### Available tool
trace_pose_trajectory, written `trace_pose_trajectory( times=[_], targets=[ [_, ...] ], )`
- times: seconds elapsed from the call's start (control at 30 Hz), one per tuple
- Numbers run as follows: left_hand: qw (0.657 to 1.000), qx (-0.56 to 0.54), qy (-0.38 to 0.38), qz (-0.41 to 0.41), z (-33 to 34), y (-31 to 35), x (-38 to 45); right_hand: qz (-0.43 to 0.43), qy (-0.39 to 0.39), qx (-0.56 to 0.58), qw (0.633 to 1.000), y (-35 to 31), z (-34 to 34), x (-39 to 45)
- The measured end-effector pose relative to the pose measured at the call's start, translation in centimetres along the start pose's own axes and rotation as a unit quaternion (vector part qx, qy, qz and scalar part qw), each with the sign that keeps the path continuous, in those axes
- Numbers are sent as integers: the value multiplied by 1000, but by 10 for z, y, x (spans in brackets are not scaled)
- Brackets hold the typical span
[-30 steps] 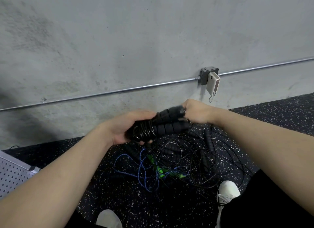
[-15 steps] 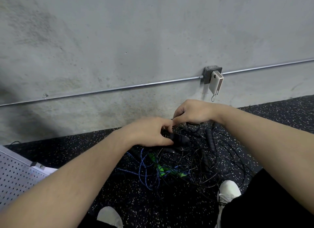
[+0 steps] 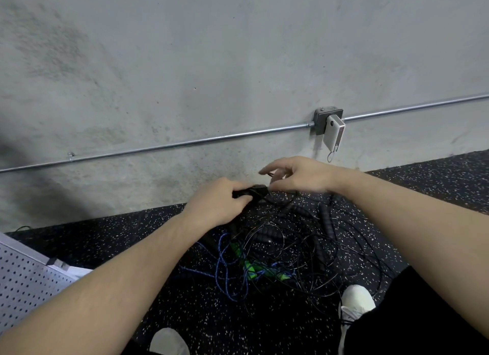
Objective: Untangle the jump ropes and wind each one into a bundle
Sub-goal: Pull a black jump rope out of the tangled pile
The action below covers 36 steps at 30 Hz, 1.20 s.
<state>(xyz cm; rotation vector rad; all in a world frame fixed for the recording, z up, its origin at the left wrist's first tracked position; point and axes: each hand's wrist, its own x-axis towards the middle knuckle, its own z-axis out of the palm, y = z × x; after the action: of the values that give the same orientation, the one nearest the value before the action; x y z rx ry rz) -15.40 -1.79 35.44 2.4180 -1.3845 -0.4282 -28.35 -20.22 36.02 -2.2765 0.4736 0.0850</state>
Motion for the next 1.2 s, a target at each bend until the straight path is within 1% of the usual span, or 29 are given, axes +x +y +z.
trace_pose_trajectory(
  times=[0.1,0.2,0.37,0.43,0.5,0.57,0.67,0.8,0.93,1.03,1.13,1.2],
  targets=[
    [997,-81,3,-6,0,-1,2,4,22,-35,999,-1,2,3],
    [987,-160,5,-26,-3,-3,3,14,54,-15,998,-2,2,2],
    [967,-249,30,-40,-5,-8,5,46,21,61,997,-2,-6,-15],
    [944,-321,34,-69,-4,-11,7,45,45,118,991,-1,-9,-18],
    [908,-406,28,-103,-6,-12,7,54,73,179,980,-2,-11,-18],
    [880,-459,23,-119,-8,-12,7,59,70,215,972,-4,-10,-21],
    [862,-488,37,-131,-8,-14,9,50,68,209,974,-5,-7,-22],
    [838,-517,77,-158,-14,-23,12,34,94,183,978,-1,-11,-19],
    [837,-516,91,-160,-17,-27,12,28,77,166,983,2,-10,-17],
    [825,-531,113,-158,-16,-28,13,52,71,165,982,6,-9,-17],
    [807,-551,134,-165,-18,-34,15,72,38,219,972,11,-11,-17],
    [798,-560,141,-172,-18,-37,16,80,36,209,974,13,-11,-17]
  ],
)
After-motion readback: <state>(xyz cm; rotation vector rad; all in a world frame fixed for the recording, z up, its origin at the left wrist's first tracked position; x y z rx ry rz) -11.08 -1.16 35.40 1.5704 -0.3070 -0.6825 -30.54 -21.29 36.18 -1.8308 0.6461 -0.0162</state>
